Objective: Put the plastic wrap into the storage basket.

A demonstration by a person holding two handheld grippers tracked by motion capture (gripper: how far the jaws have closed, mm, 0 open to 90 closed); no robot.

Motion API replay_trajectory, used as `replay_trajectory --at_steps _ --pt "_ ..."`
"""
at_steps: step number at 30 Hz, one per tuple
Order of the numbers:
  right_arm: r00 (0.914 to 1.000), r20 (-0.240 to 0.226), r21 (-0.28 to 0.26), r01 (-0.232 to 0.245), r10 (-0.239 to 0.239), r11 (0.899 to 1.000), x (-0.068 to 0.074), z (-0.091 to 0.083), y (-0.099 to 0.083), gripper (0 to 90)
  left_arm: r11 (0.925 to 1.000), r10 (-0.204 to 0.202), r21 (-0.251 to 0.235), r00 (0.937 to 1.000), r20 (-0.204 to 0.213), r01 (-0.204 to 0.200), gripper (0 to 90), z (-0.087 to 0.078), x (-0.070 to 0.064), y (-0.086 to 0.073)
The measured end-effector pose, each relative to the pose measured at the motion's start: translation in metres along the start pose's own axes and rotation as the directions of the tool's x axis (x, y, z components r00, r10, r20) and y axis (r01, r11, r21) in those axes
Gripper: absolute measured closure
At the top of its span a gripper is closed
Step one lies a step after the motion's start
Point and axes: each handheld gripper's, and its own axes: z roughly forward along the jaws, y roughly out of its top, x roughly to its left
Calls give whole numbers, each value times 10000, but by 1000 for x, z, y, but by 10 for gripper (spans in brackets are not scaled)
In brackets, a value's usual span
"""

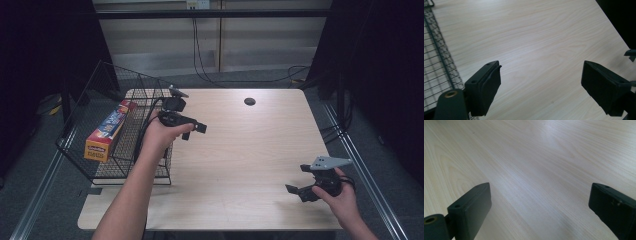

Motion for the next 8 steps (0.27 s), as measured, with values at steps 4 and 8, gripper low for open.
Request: replay_trajectory --at_steps 4,8 --pt "10000 -3 3 10 -10 10000 0 0 0 44 9997 227 77 9995 206 -229 156 9 -6 -4" --pt "10000 2 40 14 -14 10000 0 1 -1 43 9993 372 56 9985 408 -375 153 16 -11 -9"
